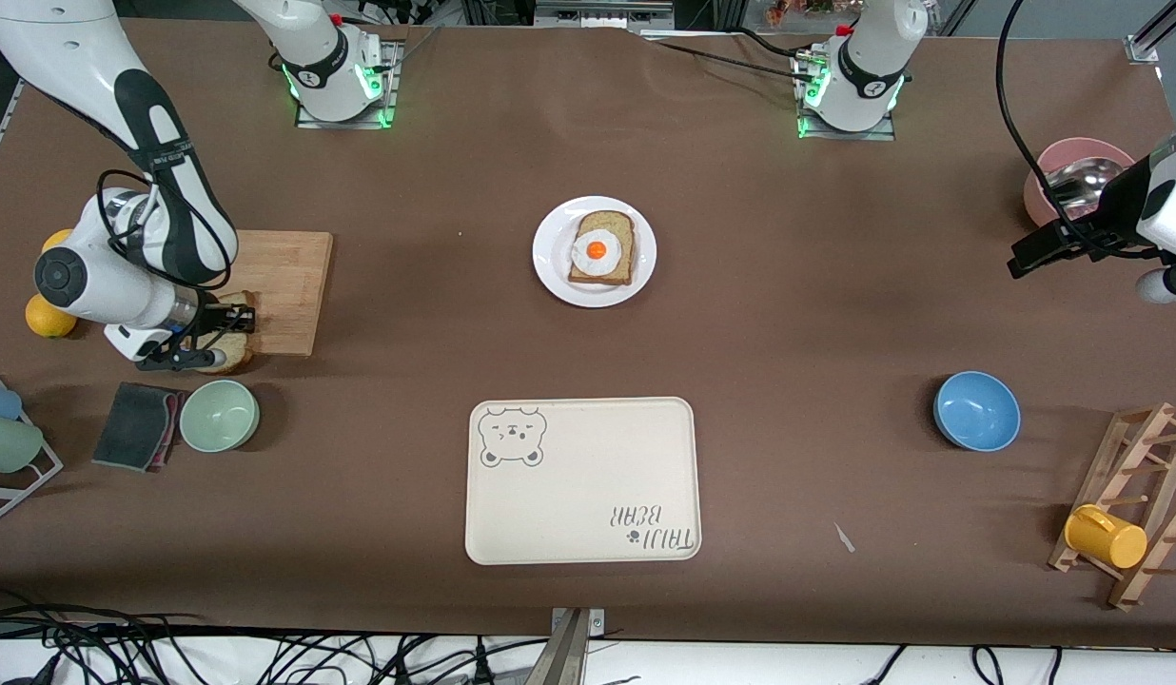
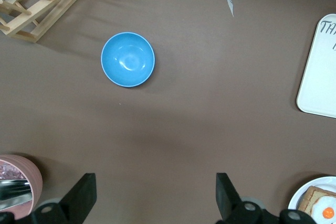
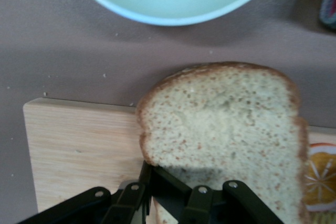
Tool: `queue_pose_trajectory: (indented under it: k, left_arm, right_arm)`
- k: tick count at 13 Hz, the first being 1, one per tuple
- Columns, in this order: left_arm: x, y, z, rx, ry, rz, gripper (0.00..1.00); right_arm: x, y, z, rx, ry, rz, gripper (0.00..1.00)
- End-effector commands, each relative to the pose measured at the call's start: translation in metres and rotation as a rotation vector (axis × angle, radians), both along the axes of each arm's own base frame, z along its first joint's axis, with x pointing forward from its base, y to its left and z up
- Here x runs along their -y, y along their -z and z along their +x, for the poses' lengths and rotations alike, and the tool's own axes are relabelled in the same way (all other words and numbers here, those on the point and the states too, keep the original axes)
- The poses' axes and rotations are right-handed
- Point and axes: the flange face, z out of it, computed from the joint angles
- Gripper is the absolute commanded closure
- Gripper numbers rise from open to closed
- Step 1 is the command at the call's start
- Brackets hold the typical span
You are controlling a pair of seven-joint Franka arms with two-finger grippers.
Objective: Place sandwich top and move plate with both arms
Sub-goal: 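Grasp the bread slice edge with the right gripper and lift it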
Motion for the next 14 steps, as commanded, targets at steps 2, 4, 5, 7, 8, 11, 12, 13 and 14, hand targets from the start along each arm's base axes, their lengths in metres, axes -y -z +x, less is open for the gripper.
queue_pose_trajectory:
  k: [2,4,5,7,8,11,12,13,14]
  left_arm:
    - [0.002,-0.007,-0.001,-0.003,0.001,0.017,0.00]
    - [0.002,-0.007,-0.001,-0.003,0.001,0.017,0.00]
    - [0.002,-0.007,-0.001,-0.003,0.001,0.017,0.00]
    - [0.000,-0.007,-0.001,-0.003,-0.001,0.017,0.00]
    - [0.000,-0.007,-0.001,-0.003,-0.001,0.017,0.00]
    - [-0.002,-0.007,-0.001,-0.002,-0.003,0.017,0.00]
    - [-0.002,-0.007,-0.001,-0.003,0.000,0.017,0.00]
    - [-0.002,-0.007,-0.001,-0.003,0.001,0.017,0.00]
    - [-0.002,-0.007,-0.001,-0.003,0.001,0.017,0.00]
  right_arm:
    - [0.014,0.027,-0.011,-0.022,0.014,-0.020,1.00]
    - [0.010,0.021,-0.009,-0.019,0.007,-0.018,1.00]
    - [0.003,0.016,-0.005,-0.009,0.006,-0.016,1.00]
    - [-0.008,0.000,-0.001,-0.009,0.009,-0.007,0.68]
    - [-0.012,-0.004,0.000,-0.006,0.002,-0.006,0.61]
    - [-0.025,-0.010,0.003,0.002,-0.031,-0.018,0.43]
    - [-0.034,-0.013,0.003,-0.011,-0.024,-0.022,0.41]
    - [-0.042,-0.013,0.003,-0.029,-0.026,-0.052,0.40]
    - [-0.047,-0.022,0.007,-0.016,-0.021,-0.092,0.40]
